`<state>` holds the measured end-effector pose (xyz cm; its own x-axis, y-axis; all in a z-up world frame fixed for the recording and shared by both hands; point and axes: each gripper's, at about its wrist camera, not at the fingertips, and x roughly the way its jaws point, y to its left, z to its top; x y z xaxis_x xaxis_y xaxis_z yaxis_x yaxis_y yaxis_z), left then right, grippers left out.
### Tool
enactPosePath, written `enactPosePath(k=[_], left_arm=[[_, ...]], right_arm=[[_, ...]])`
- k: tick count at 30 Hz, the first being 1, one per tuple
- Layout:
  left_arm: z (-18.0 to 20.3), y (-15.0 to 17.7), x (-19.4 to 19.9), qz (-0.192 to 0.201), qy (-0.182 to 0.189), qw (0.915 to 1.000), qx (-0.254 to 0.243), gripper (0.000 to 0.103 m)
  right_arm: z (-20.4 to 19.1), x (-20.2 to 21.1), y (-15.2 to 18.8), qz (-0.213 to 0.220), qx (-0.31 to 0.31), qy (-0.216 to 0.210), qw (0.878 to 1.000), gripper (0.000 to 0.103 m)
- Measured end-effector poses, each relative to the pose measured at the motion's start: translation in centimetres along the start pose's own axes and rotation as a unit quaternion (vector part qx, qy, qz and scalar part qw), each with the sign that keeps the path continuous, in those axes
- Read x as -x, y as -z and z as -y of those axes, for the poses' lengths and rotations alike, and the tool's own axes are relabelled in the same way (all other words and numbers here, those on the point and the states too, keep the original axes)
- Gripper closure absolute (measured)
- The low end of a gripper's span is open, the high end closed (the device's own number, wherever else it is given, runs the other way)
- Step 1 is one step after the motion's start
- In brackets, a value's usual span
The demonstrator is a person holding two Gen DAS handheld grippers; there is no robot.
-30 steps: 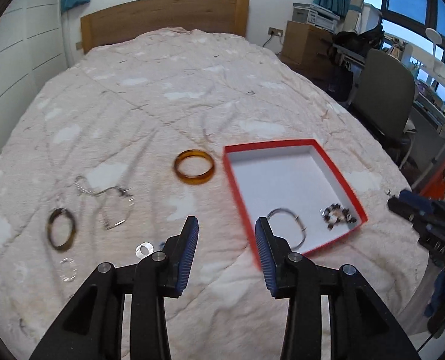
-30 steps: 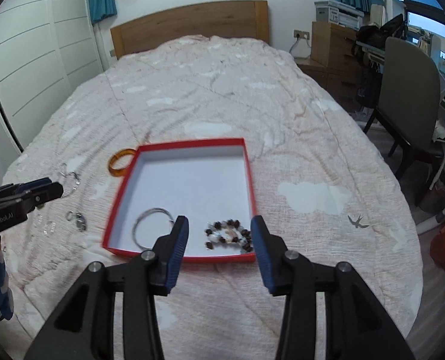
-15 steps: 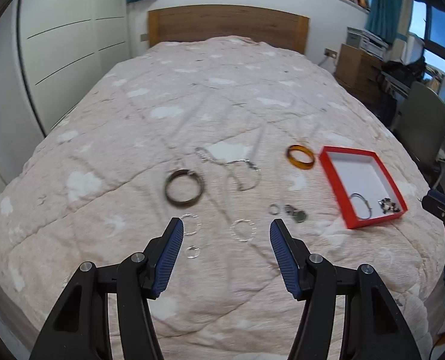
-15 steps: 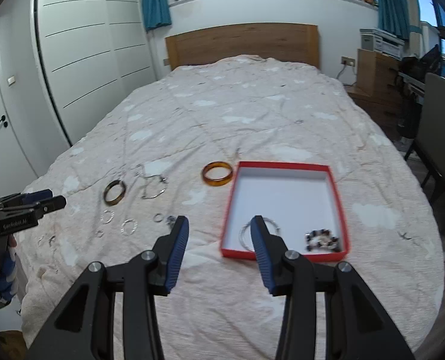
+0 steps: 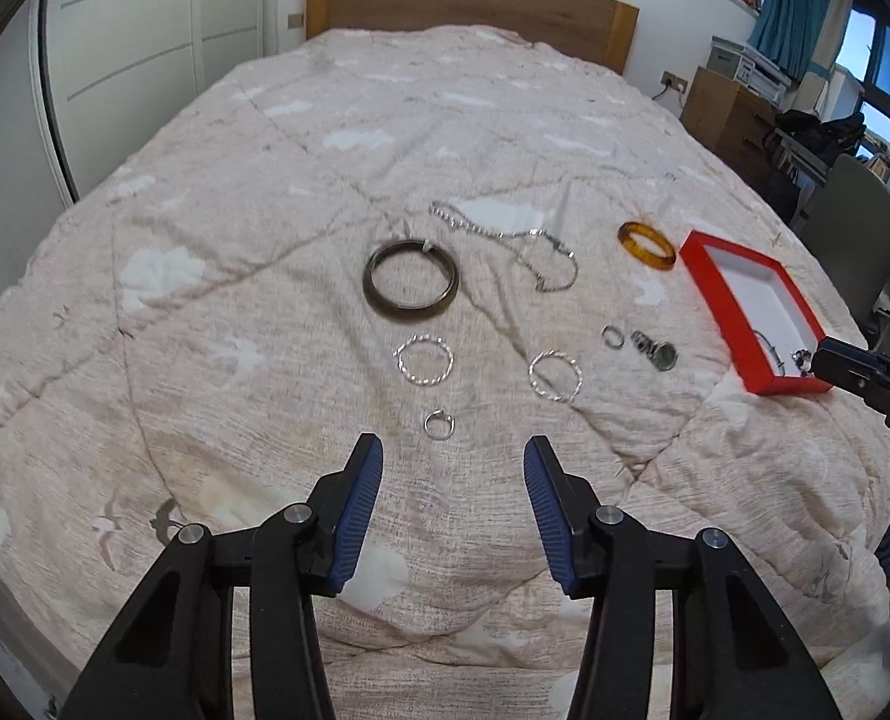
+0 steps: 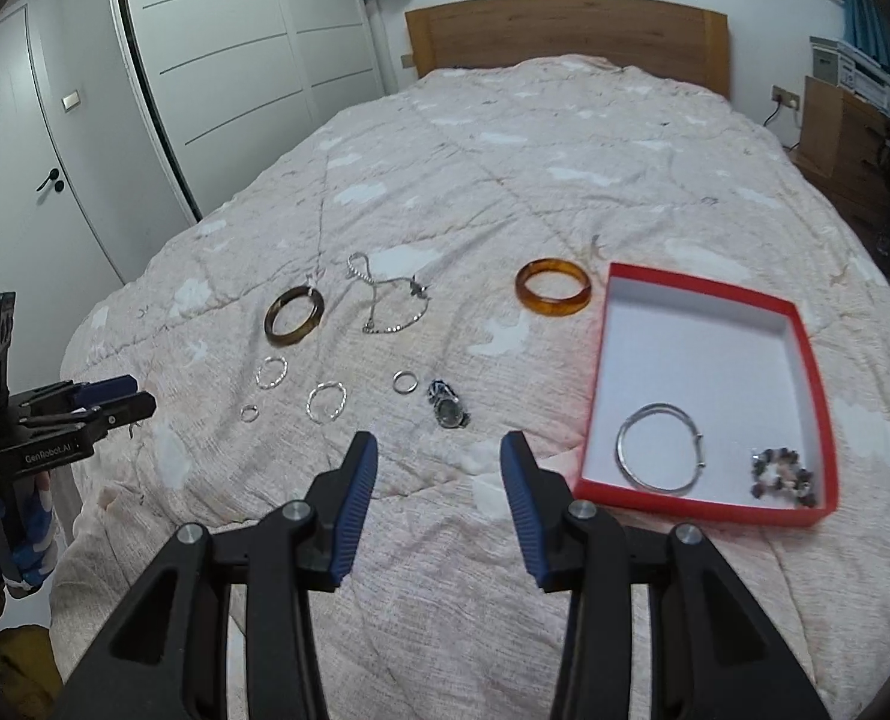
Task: Organize jewelry
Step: 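Move the left tool to the small silver ring while the right tool approaches the watch, then close the left tool on the small silver ring while the right tool grasps the watch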
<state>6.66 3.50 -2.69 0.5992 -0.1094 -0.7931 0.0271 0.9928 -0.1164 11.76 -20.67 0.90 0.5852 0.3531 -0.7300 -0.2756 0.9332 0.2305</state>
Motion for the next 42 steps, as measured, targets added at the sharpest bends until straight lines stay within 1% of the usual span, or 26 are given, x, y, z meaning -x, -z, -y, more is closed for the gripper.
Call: enactPosePath(k=[2,4,7,11,17,20,28,31,34,37,40,42], left_arm=[[-0.3,0.0,-1.4,-0.011,0.003,0.9999,0.004,0.058],[-0.5,-0.2,-2.6,-0.021,0.008,0.9997,0.004,0.063],[-0.6,-0.5,-4.6,-0.036,0.016,0.9992,0.004,0.068],[-0.8,-0.9,-7.3,-0.054,0.023,0.9982,0.008,0.070],[-1.4,-1.0,-10.3,-0.073,0.010,0.9972,0.012,0.070],[-1.7,-0.7,-11.2,-0.083,0.005,0.9964,0.014,0.074],[-1.7,-0.4,-11.7,-0.086,0.007,0.9962,0.012,0.075],[-1.8,-0.7,-11.0,-0.078,0.013,0.9967,0.017,0.075],[-1.8,-1.2,-9.6,-0.062,0.024,0.9975,0.023,0.075],[-1.5,-1.7,-8.7,-0.050,0.043,0.9976,0.019,0.075],[-0.7,-2.2,-9.0,-0.050,0.046,0.9977,0.006,0.074],[-0.6,-2.2,-10.0,-0.059,0.039,0.9975,0.004,0.075]], right_arm=[[0.3,-1.5,0.0,-0.012,0.002,-0.006,1.000,0.062],[0.6,-2.9,-0.1,-0.022,0.001,-0.013,1.000,0.062],[0.9,-5.0,-0.3,-0.036,0.004,-0.023,0.999,0.062],[1.3,-7.6,-1.1,-0.050,0.008,-0.033,0.998,0.062],[1.6,-10.9,-1.8,-0.069,0.013,-0.040,0.997,0.062],[1.8,-12.3,-1.8,-0.080,0.014,-0.042,0.996,0.062],[2.0,-14.5,-2.1,-0.096,0.025,-0.041,0.994,0.062],[2.2,-14.8,-2.1,-0.099,0.027,-0.044,0.994,0.062],[2.3,-14.9,-2.2,-0.099,0.027,-0.046,0.994,0.062],[2.4,-15.0,-2.2,-0.098,0.025,-0.049,0.994,0.062],[2.4,-15.0,-2.1,-0.098,0.025,-0.050,0.994,0.062],[2.4,-15.2,-2.1,-0.099,0.025,-0.051,0.993,0.062]])
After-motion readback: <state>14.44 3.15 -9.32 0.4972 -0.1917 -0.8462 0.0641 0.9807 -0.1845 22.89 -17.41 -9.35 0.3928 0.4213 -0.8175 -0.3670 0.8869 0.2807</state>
